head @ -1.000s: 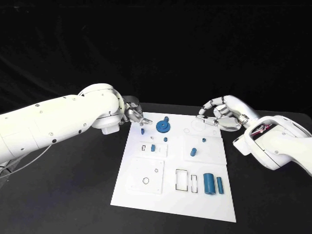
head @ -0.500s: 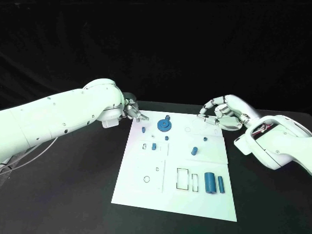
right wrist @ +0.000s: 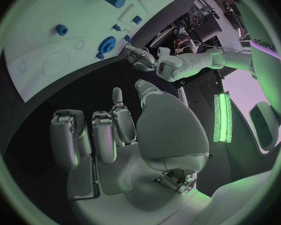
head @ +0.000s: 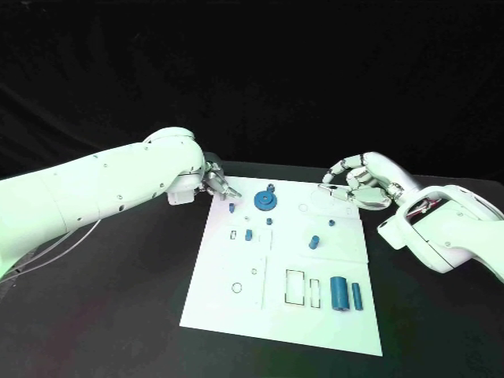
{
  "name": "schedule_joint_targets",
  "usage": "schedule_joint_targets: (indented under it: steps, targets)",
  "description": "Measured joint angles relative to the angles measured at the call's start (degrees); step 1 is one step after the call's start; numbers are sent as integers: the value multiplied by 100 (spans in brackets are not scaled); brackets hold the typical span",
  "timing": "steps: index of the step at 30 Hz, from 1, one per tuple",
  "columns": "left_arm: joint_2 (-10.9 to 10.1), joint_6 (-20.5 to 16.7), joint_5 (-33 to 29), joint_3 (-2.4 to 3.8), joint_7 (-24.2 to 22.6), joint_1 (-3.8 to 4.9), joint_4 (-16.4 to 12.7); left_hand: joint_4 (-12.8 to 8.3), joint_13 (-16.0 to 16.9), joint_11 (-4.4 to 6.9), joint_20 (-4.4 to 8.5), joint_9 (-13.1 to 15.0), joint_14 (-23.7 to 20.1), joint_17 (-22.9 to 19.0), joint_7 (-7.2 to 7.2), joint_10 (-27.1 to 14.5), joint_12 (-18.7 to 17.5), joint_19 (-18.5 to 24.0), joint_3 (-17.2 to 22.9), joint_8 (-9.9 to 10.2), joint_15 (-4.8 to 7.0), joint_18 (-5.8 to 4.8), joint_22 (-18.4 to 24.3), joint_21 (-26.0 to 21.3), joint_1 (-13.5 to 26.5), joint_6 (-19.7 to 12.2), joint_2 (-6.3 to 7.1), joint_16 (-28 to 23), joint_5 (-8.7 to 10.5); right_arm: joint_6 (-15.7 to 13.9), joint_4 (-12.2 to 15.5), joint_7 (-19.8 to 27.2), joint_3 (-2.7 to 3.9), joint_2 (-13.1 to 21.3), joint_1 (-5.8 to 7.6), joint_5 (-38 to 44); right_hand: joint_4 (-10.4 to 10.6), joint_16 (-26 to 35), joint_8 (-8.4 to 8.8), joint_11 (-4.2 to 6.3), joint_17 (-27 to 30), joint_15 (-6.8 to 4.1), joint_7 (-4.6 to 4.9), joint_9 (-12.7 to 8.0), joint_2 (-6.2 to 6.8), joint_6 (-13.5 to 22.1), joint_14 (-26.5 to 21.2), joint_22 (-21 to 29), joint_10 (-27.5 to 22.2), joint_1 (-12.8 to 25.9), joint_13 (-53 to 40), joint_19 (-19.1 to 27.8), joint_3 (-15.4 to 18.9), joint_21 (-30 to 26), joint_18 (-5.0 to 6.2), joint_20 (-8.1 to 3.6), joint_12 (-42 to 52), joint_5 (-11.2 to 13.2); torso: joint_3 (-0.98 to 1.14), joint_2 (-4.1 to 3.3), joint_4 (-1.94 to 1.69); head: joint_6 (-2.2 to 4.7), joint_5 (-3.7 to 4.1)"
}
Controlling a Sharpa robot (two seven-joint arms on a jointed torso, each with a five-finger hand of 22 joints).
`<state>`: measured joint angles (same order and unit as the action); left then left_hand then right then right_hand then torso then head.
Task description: Assemble the parts on the task board
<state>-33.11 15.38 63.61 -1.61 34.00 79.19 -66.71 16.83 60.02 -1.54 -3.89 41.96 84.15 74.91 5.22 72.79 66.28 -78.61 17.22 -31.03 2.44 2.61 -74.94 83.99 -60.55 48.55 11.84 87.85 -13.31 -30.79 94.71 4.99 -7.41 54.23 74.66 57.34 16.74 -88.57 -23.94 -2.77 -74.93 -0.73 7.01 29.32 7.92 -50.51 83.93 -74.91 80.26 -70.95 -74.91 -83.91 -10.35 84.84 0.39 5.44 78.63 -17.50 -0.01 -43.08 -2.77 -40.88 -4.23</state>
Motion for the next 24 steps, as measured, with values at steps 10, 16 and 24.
schedule_joint_targets:
  steps: [10, 16, 24]
  targets:
    - [85, 219, -46, -42, -24, -21, 80, -2, 0, 0, -14, -27, 0, 0, 9, 0, 0, 14, -32, 0, 0, 0, 1, 0, -68, 9, -68, 0, 0, 0, -15, 0, 0, -18, -13, -1, 0, 0, 0, 0, 1, 0, 0, 0, 0, 0, 0, 1, 0, 0, 0, 0, 0, 0, 0, 0, 0, 0, 9, 9, 0, -18, -14]
    - [96, 306, -67, -49, -34, -28, 94, -15, 13, 21, -14, -57, 0, 0, 10, -20, 0, 13, -46, 0, 0, 1, 1, 0, -158, 53, -158, 0, 0, 0, -20, 1, 0, -22, -16, -1, 0, 0, 0, 0, 1, 0, 0, -1, 0, 0, 0, 1, 0, 0, 0, 0, 0, 0, 0, 0, 0, 0, 10, 12, -1, -18, -15]
    - [105, 369, -106, -52, -51, -31, 93, -15, 18, 21, -12, -98, 0, 0, 9, -20, 0, 12, -45, 0, 0, 0, 1, 0, -275, 93, -275, 0, 0, 0, -24, 1, 0, -28, -18, -2, 0, 0, 0, 0, 1, 0, 0, -1, 0, 0, 0, -4, 0, 0, 0, 0, 0, 0, 0, 0, 0, 0, 8, 12, -1, -14, -15]
